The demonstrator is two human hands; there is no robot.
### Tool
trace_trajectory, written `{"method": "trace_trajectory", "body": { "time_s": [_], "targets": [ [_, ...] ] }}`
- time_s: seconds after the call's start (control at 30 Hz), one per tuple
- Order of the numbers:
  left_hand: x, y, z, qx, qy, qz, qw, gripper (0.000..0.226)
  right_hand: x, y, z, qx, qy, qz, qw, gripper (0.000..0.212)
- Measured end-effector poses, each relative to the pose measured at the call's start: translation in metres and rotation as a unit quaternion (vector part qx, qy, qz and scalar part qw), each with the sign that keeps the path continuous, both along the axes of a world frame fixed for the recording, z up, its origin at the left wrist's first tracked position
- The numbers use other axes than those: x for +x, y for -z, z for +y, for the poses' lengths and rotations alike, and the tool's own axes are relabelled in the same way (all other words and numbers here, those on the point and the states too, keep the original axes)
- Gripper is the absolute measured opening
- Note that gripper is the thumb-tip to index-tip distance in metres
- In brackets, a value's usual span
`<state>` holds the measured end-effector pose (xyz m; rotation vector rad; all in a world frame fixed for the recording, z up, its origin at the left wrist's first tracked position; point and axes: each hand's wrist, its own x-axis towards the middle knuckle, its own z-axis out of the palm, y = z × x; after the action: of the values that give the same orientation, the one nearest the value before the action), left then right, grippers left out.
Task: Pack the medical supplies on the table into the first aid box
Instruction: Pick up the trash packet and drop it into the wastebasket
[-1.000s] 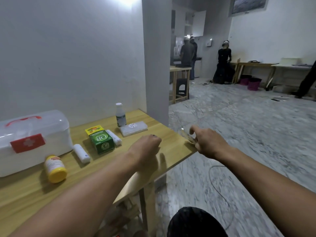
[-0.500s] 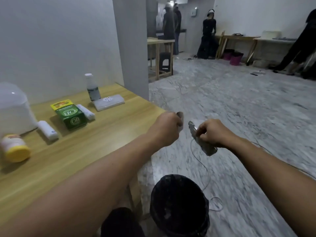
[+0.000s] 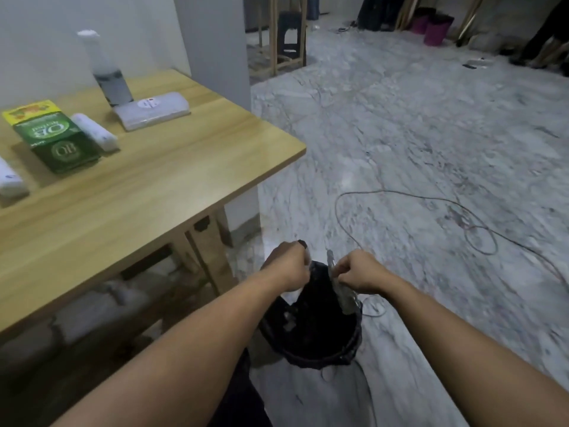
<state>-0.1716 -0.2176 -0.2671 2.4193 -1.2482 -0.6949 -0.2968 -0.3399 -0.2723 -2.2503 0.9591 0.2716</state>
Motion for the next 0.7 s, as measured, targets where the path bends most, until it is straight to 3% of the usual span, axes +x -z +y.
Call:
{"method": "trace_trajectory", "body": {
  "time_s": [0.13, 0.23, 0.33, 0.5, 0.6, 0.7],
  "targets": [
    [-0.002, 0.03, 0.0, 0.052, -0.001, 0.035, 0.998, 0.028, 0.003, 0.032, 0.005, 0.023, 0.001, 0.023, 0.999, 0.032],
    [-0.003, 0.039, 0.0, 0.084, 0.009, 0.068, 0.994, 0.003, 0.004, 0.043, 0.005, 0.044, 0.0, 0.029, 0.999, 0.04],
    [0.003, 0.038, -0.001, 0.093, 0.015, 0.074, 0.993, 0.041, 0.007, 0.04, 0.0, 0.028, -0.008, 0.022, 0.999, 0.038],
    [0.019, 0.0, -0.006, 0.089, 0.02, 0.044, 0.995, 0.041, 0.017, 0.006, -0.012, 0.013, -0.007, 0.002, 1.0, 0.037],
    [0.027, -0.043, -0.009, 0.073, 0.056, 0.016, 0.996, 0.026, 0.027, -0.033, -0.017, -0.005, -0.012, -0.028, 1.0, 0.035],
    [0.03, -0.095, -0.009, 0.051, 0.069, -0.014, 0.996, 0.028, 0.037, -0.081, -0.018, -0.031, -0.028, -0.061, 0.997, 0.034]
  ]
}}
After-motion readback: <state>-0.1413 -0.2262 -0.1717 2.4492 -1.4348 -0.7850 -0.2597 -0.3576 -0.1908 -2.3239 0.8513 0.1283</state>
